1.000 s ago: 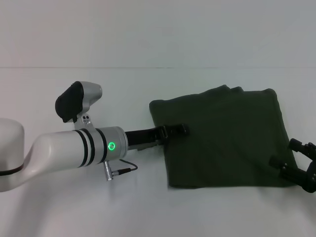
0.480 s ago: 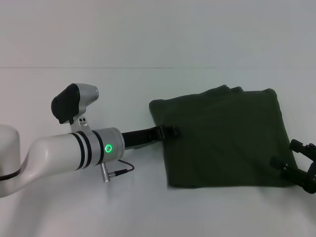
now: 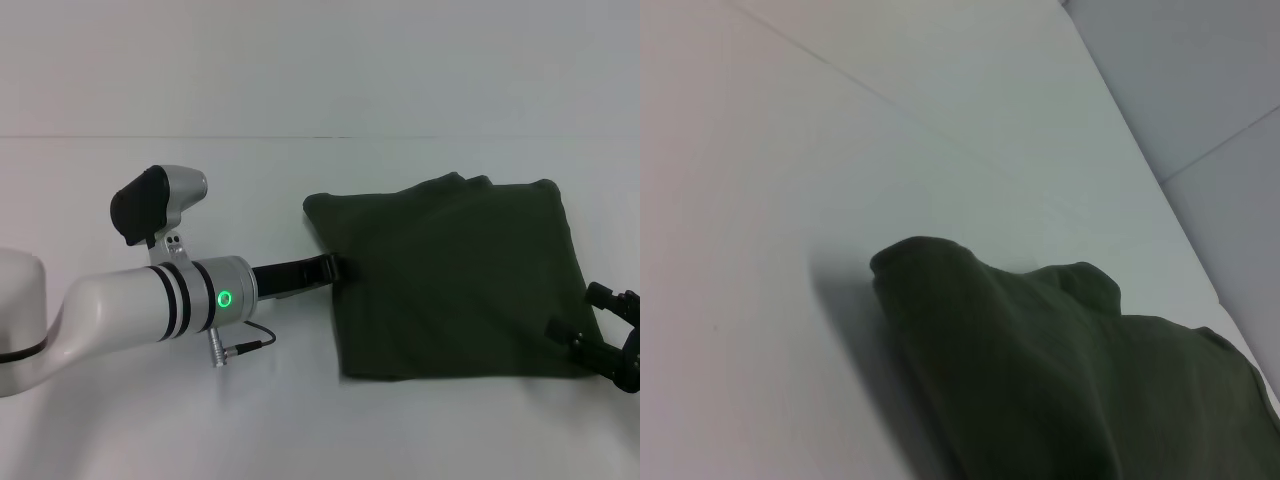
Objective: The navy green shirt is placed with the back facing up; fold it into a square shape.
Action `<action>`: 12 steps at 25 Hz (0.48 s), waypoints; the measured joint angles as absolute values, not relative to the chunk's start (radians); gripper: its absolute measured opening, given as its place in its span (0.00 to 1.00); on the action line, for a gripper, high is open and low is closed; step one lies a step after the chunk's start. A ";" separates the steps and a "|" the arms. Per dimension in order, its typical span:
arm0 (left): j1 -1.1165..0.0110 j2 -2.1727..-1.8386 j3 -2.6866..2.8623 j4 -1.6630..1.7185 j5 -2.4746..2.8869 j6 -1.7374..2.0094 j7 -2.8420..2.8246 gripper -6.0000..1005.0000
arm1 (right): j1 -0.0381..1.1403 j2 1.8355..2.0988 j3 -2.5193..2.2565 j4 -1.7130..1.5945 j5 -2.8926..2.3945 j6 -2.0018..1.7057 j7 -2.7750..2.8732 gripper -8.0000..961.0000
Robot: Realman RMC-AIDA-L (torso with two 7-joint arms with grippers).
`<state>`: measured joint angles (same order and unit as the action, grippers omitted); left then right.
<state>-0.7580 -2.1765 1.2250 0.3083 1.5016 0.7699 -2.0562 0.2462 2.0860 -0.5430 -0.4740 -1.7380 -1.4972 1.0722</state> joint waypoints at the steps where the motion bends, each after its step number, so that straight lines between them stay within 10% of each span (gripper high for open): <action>1: -0.757 -2.176 1.224 0.308 1.502 0.770 -2.054 0.20 | 0.246 2.086 -0.543 -0.474 -1.738 -1.498 1.072 0.94; 12: -0.732 -2.143 1.219 0.314 1.509 0.826 -2.053 0.05 | 0.248 2.086 -0.542 -0.473 -1.732 -1.506 1.073 0.94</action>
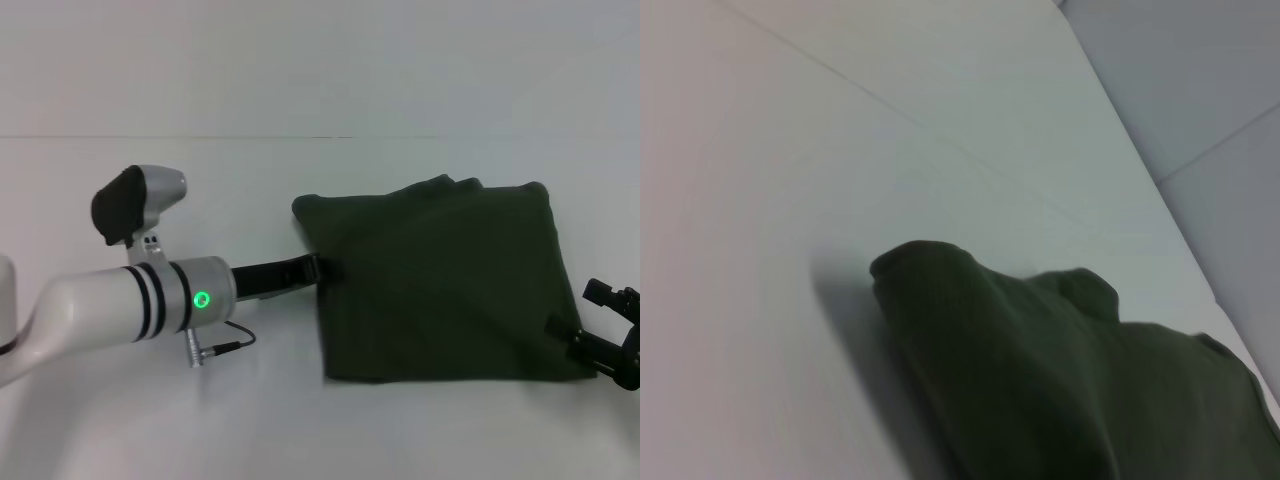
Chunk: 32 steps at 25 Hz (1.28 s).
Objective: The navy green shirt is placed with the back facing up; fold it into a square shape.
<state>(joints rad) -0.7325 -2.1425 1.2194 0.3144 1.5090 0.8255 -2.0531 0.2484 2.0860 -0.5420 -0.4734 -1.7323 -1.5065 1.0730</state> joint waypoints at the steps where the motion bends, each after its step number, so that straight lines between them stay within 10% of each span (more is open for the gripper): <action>1: -0.725 -2.130 1.219 0.315 1.508 0.835 -2.055 0.05 | 0.249 2.086 -0.542 -0.473 -1.732 -1.507 1.073 0.94; 11: -0.640 -2.051 1.134 0.331 1.505 0.861 -2.053 0.06 | 0.259 2.087 -0.541 -0.469 -1.732 -1.510 1.074 0.94; 28: -0.558 -2.059 1.078 0.389 1.509 0.909 -1.985 0.08 | 0.270 2.089 -0.541 -0.465 -1.735 -1.509 1.074 0.94; 32: -0.540 -2.056 1.075 0.409 1.511 0.927 -1.964 0.24 | 0.277 2.089 -0.543 -0.465 -1.735 -1.509 1.074 0.94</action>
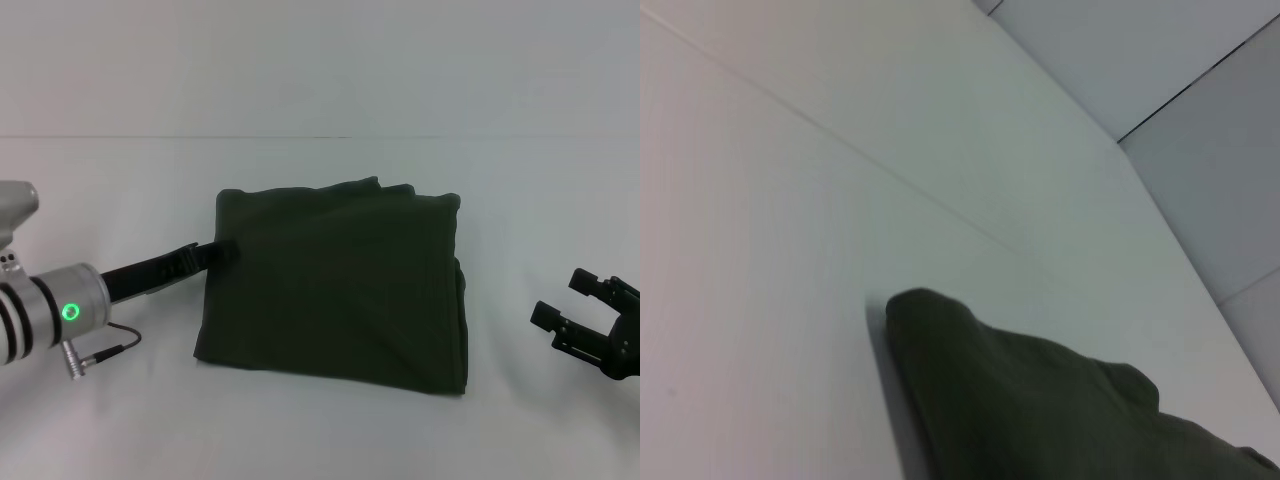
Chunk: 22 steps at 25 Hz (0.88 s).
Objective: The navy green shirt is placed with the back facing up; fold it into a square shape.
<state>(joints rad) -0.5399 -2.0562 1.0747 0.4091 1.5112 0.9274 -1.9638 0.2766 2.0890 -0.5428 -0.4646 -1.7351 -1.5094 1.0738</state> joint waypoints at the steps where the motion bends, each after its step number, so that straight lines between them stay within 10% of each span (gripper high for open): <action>1: -0.534 -2.055 1.072 0.417 1.511 0.932 -1.959 0.28 | 0.278 2.089 -0.545 -0.465 -1.735 -1.509 1.073 0.94; 10: -0.440 -2.051 0.851 0.559 1.570 1.255 -1.691 0.73 | 0.326 2.089 -0.568 -0.475 -1.744 -1.598 0.995 0.94; 22: -0.206 -2.144 0.758 0.627 1.712 1.632 -1.025 0.93 | 0.343 2.096 -0.667 -0.323 -1.754 -1.589 0.760 0.94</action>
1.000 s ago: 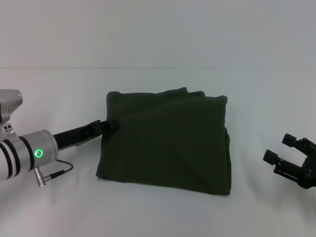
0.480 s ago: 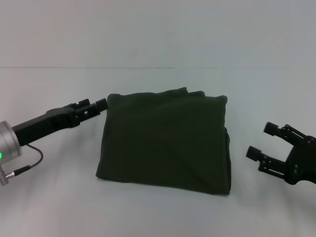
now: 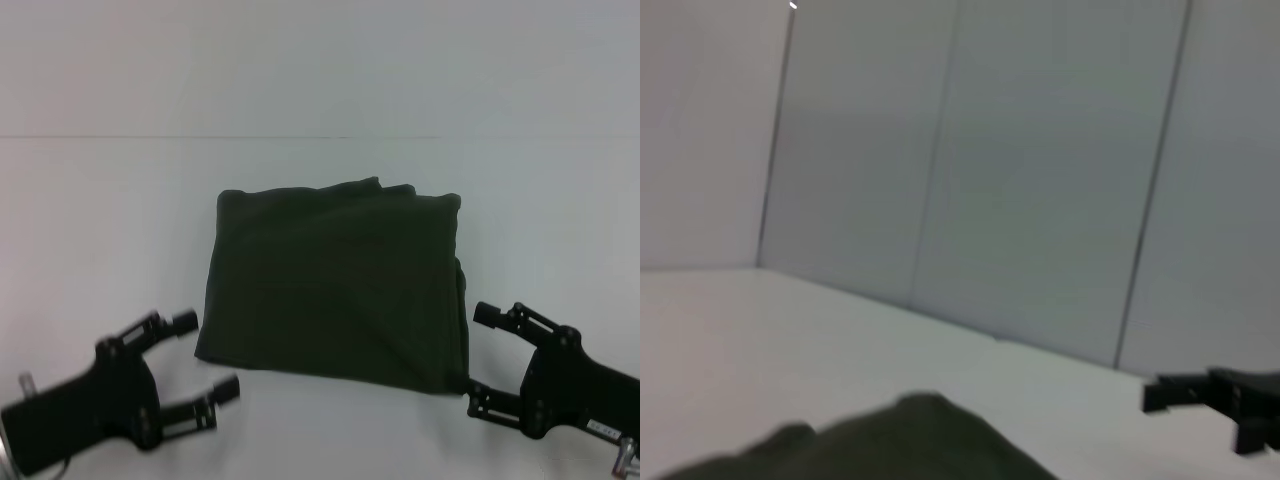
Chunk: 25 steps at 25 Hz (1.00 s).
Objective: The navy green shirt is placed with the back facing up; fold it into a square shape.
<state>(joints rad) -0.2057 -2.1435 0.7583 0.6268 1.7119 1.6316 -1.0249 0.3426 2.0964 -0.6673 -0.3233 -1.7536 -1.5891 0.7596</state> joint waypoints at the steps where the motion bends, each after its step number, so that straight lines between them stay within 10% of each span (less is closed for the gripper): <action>1: -0.188 -2.151 0.757 0.622 1.739 1.634 -0.995 0.93 | 0.338 2.096 -0.667 -0.302 -1.754 -1.574 0.740 0.94; 25: -0.174 -2.161 0.699 0.530 1.824 1.638 -0.965 0.93 | 0.319 2.094 -0.674 -0.255 -1.753 -1.462 0.677 0.94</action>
